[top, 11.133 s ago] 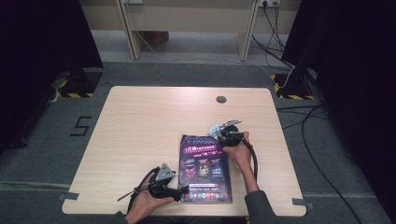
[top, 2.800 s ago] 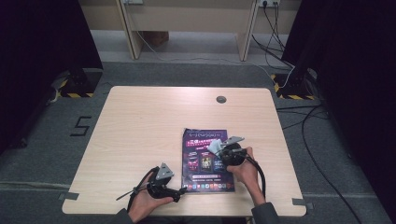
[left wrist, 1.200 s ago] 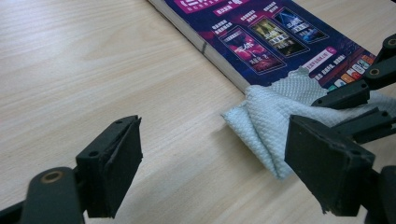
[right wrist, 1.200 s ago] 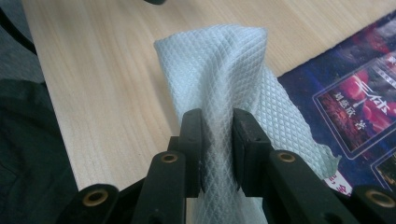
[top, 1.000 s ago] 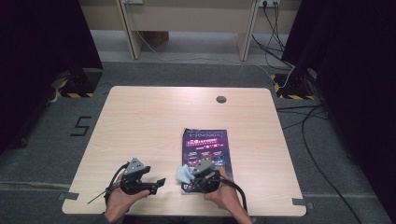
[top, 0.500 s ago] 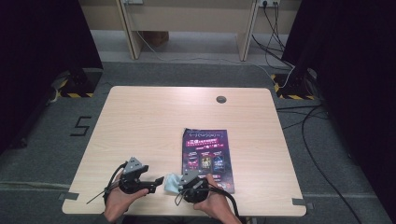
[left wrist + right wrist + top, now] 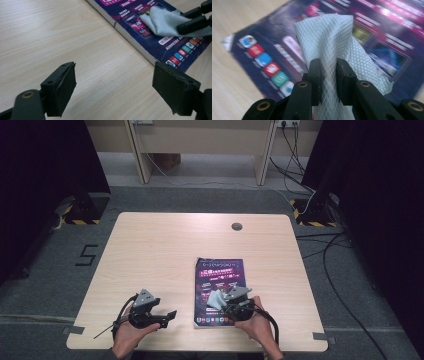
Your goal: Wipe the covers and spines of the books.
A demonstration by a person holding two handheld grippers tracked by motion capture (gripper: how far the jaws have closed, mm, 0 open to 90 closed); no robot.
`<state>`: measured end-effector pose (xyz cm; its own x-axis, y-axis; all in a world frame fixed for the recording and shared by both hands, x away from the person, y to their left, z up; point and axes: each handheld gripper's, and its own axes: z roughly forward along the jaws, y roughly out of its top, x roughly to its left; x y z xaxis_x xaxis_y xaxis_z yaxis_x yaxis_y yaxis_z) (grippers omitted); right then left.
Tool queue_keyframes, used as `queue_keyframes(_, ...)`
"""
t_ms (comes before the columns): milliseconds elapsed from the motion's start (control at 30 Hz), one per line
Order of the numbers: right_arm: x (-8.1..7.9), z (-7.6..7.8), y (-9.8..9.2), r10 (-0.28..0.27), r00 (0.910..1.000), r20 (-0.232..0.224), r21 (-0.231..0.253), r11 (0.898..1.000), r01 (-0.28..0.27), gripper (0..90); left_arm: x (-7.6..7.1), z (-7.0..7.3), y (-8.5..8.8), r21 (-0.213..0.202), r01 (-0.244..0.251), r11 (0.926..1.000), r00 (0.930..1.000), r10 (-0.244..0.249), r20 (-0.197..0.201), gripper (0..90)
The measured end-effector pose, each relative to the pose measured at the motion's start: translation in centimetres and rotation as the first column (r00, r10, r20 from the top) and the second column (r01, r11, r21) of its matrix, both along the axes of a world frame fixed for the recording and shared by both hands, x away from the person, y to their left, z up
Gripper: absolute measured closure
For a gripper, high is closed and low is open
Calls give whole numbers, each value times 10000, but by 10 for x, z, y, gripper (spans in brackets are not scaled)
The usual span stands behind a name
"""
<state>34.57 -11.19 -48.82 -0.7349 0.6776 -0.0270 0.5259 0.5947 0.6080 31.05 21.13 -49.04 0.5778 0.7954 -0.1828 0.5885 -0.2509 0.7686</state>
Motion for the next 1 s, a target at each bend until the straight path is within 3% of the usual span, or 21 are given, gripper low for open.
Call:
queue_keyframes(133,-6,0,0,11,10000,97,-137,9999,-10,749,1,-1,0,28,-35,10000,10000,35,-12,182)
queue_keyframes(300,-26,-1,21,952,9955,47,97,9954,-952,744,2,-1,0,64,-42,10000,10000,42,-27,182)
queue_keyframes(400,-37,-1,29,1296,9915,120,-10,9916,-1296,745,1,-1,0,78,-12,10000,10000,12,-29,182)
queue_keyframes(567,-37,-2,20,1170,9931,-2,272,9928,-1170,757,1,-3,0,136,-12,9999,10000,13,-76,182)
queue_keyframes(800,-29,-1,-4,293,9996,-23,249,9993,-292,758,4,-3,1,167,-40,9999,10000,41,-56,182)
queue_keyframes(867,-31,-1,1,352,9993,87,53,9994,-353,749,4,-4,0,210,-17,9998,9999,19,-104,183)
queue_keyframes(1000,-39,-2,25,1090,9940,109,96,9940,-1091,748,6,-5,1,297,-42,9996,9999,47,-143,184)
